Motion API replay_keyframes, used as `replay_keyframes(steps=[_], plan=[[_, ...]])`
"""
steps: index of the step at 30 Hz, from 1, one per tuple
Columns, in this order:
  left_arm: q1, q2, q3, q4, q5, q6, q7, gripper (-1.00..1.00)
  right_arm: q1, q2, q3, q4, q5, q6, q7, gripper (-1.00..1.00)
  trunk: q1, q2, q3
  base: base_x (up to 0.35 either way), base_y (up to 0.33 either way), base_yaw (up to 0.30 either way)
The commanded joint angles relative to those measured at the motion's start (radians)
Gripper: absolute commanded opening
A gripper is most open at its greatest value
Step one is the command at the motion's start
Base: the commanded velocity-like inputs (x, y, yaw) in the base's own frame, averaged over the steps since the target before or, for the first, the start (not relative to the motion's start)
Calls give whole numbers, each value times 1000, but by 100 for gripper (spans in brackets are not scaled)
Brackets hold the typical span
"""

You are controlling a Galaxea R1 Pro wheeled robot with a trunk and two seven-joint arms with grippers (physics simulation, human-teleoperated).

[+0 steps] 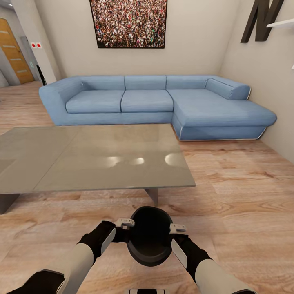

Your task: Place each of the two pumpkins and all three candles from the living room inside a cabinet in the living room (use any cabinet), then make sure every cabinet is closed, and position the cauldron so it is next to a table in the living room.

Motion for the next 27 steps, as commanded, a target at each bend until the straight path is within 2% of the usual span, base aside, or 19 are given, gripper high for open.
replay_keyframes(steps=[1,27], plan=[[0,1,-5,0,-3,5,0,-100,-1,0,18,-9,-22,1,7,-100,0,0,-1,79,0,0],[0,1,-5,1,-3,5,0,-100,-1,0,18,-9,-22,1,7,-100,0,0,-1,73,0,0]])
